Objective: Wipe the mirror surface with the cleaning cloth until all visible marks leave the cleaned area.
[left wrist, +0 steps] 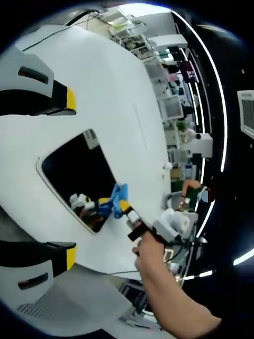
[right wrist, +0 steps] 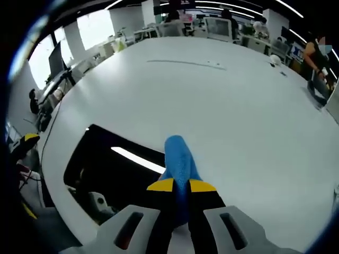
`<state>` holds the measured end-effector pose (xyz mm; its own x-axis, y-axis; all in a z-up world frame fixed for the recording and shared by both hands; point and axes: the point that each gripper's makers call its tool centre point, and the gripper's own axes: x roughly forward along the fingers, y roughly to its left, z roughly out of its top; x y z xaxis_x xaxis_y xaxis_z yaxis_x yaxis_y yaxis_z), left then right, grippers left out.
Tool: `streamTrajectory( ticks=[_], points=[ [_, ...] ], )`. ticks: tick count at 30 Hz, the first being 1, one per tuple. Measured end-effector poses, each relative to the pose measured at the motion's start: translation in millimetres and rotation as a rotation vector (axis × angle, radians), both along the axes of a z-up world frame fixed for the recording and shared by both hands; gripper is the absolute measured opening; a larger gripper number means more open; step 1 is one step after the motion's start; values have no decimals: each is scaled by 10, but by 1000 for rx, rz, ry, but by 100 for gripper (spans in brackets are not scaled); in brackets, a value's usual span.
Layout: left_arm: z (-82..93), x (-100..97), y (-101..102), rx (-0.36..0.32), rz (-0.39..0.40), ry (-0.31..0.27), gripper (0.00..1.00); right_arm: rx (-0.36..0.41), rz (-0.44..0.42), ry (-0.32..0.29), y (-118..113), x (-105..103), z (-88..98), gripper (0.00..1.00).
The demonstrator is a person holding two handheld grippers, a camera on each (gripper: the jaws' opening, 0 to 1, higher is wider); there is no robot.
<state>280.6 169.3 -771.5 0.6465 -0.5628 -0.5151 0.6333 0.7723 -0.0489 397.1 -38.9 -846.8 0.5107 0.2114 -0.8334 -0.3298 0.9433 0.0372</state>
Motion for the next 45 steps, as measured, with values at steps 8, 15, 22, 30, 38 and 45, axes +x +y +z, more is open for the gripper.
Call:
streamTrajectory(
  ticks=[8, 15, 22, 30, 38, 45],
  points=[
    [48, 22, 194, 2, 10, -25, 100, -9, 14, 2, 52, 10, -37, 3],
    [138, 88, 383, 13, 29, -61, 100, -28, 8, 6, 62, 11, -30, 3],
    [222, 97, 569, 3, 61, -74, 100, -37, -20, 10, 78, 1, -55, 3],
    [105, 9, 666, -44, 81, -25, 100, -38, -17, 2, 202, 2, -60, 3],
    [75, -39, 687, -34, 66, -16, 100, -25, -1, -3, 499, 10, -67, 3],
    [90, -6, 724, -37, 60, -24, 100, -7, 4, -4, 733, 44, -65, 3]
  ],
)
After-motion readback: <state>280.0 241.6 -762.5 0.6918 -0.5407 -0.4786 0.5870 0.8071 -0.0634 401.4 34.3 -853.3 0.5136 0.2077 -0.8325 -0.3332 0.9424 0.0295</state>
